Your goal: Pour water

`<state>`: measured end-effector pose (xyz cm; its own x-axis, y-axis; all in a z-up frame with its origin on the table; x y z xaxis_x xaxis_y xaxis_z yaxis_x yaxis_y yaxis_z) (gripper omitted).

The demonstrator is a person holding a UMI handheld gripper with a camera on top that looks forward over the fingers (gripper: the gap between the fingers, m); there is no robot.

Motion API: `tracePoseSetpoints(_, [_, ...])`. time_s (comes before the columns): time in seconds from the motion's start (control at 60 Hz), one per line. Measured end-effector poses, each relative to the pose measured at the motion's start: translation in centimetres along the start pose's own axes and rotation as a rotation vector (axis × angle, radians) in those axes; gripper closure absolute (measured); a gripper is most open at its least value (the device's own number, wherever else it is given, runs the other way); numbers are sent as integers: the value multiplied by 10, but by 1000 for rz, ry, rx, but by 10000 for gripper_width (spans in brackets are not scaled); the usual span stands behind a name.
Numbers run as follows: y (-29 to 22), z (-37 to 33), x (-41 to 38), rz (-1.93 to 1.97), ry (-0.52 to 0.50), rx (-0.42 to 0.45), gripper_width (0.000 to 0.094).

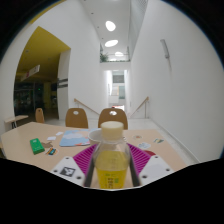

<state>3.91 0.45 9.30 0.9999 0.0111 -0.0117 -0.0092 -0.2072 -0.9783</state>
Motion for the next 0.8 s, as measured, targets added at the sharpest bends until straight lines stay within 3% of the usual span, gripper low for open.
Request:
tracePoseSetpoints(0.2, [5, 1, -2, 18, -9, 39, 552])
tracePoseSetpoints(0.35, [-4, 19, 25, -193, 98, 15, 563])
tracePoseSetpoints(0.567, [-95, 81, 84, -1228, 387, 7, 566])
tracePoseSetpoints(0.683, [-124, 102, 58, -1878, 407, 7, 562])
tracePoseSetpoints(0.8, [-117, 95, 34, -2304, 404, 26, 560])
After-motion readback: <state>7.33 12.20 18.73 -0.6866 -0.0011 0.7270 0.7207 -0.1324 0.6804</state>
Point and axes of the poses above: the point between the fingertips, and its own axes, seen from behind it with the camera up: x to the right, y down, z forward, the way the camera looks, the point moved 3 cm from there along -z, backward, against the way the camera looks, and after that the axes turned 2 degrees about -x, right-handed, at the moved point
